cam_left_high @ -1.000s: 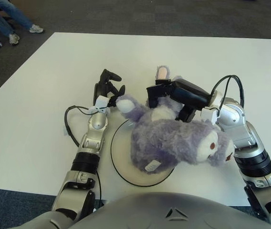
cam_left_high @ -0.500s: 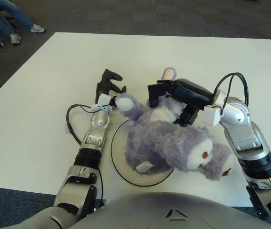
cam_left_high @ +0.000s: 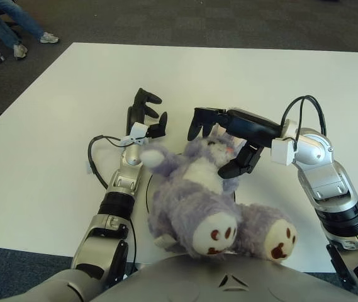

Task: Put the doll into the plate.

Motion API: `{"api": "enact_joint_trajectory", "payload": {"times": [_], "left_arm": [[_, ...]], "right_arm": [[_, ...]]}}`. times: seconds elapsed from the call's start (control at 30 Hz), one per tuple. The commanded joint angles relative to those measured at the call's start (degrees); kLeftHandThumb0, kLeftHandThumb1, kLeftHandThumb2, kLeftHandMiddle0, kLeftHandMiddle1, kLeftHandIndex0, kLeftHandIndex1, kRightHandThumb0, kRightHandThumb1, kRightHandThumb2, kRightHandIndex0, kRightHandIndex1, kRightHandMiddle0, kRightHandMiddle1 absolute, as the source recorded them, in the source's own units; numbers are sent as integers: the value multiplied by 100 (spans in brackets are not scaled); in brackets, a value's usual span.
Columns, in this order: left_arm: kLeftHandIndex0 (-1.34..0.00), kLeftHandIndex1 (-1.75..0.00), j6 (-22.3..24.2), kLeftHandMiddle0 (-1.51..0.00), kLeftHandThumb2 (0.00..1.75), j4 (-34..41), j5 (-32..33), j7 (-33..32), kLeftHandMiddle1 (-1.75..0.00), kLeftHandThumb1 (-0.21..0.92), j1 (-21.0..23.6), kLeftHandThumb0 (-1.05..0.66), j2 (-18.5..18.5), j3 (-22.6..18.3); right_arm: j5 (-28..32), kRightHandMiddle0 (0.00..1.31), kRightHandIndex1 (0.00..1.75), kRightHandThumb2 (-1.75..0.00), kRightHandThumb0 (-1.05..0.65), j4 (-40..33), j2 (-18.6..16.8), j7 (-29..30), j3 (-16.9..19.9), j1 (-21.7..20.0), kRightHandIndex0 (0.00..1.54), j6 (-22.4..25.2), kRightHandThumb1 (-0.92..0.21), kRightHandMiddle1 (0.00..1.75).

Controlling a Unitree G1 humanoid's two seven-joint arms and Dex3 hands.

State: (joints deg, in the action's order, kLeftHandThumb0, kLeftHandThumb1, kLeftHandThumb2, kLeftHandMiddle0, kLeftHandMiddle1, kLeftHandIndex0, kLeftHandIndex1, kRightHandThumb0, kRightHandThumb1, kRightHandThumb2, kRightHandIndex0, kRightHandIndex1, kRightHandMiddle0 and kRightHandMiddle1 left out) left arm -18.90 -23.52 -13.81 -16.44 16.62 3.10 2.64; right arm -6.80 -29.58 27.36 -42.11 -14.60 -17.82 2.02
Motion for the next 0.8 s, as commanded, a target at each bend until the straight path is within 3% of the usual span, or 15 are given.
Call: {"api": "enact_joint_trajectory", "payload": {"times": [0.0, 0.47, 0.77], "left_arm": [[-45, -163, -148, -54, 123, -349, -34, 2, -175, 36, -317, -1, 5, 46], [-41, -170, -3, -46, 119, -346, -151, -90, -175, 42, -292, -1, -17, 74], [-38, -170, 108, -46, 117, -267, -167, -75, -175, 43, -301, -1, -30, 99]], "right_arm": [[54, 0, 104, -119, -17, -15, 100, -42, 39, -86, 0, -84, -17, 87], [195, 0, 81, -114, -27, 150, 285, -158, 79, -102, 1, -379, -18, 79], [229, 0, 63, -102, -41, 248, 328, -146, 102, -84, 4, -603, -28, 69]]}}
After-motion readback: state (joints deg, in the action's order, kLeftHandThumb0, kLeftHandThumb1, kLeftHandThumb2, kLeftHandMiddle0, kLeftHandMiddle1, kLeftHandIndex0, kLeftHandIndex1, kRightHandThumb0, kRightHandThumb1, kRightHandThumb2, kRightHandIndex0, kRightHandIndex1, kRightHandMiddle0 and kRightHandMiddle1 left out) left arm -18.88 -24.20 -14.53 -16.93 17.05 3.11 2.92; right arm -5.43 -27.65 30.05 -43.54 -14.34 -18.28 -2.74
